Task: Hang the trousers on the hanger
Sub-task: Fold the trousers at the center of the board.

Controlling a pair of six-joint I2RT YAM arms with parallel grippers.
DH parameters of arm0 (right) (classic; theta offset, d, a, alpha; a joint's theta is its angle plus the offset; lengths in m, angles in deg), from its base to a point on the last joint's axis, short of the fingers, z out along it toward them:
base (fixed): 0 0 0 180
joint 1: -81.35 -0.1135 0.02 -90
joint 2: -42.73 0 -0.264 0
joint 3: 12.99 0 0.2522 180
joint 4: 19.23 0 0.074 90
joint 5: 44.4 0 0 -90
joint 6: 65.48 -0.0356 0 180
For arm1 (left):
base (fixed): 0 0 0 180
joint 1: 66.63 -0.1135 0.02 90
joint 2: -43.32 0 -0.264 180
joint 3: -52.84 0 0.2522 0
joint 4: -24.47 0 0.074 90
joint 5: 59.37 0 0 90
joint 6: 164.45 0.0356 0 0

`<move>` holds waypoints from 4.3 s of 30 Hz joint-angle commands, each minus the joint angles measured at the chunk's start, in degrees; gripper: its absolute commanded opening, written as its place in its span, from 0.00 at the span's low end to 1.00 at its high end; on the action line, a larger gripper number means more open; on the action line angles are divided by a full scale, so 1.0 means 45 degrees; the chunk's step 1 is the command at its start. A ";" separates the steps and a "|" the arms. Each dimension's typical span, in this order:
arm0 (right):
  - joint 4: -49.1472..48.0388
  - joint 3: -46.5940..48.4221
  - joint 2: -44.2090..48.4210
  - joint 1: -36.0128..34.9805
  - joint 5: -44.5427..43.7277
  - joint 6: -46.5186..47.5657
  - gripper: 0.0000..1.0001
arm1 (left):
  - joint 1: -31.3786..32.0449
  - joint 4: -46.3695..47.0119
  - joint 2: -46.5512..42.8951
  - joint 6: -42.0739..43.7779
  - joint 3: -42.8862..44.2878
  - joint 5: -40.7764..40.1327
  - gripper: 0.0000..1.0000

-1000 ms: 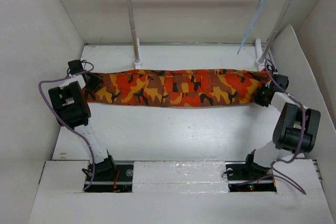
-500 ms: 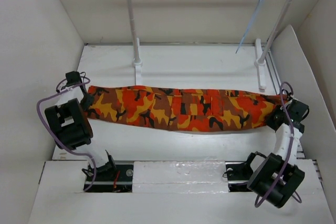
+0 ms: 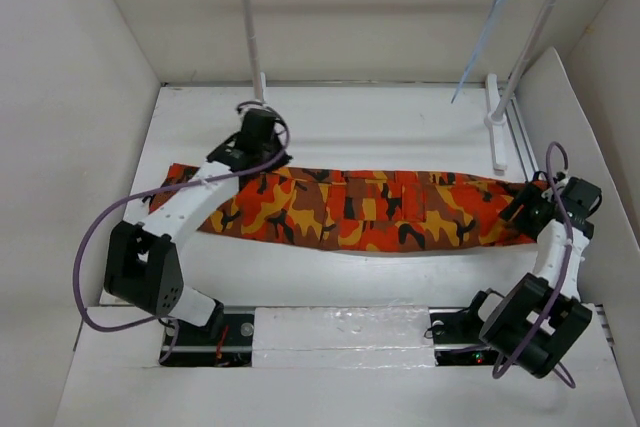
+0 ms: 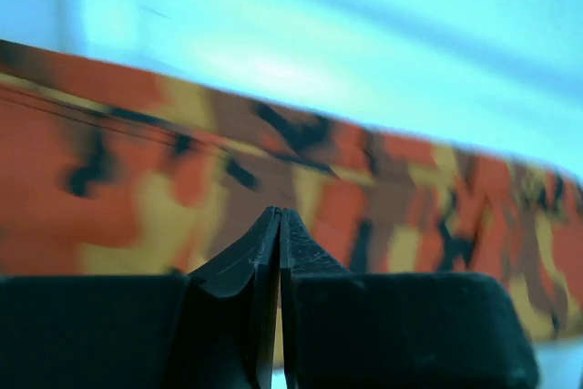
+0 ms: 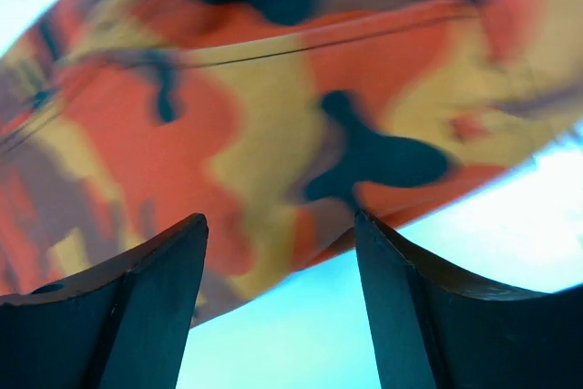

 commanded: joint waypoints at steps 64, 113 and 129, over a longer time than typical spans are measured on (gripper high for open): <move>-0.0526 0.9674 0.2226 -1.0682 -0.4940 -0.2589 0.00 | 0.9806 0.2037 0.6111 -0.0936 0.2031 0.0900 0.00; -0.1252 -0.2763 0.2501 -1.7328 -0.4242 -0.6357 0.00 | -0.5016 0.3134 -0.0521 -0.0251 -0.6397 0.4257 0.11; 0.1796 0.0862 0.0936 -1.8655 -0.5530 -0.4721 0.29 | -0.2742 0.1297 -0.3806 0.0216 -0.3046 0.3615 0.11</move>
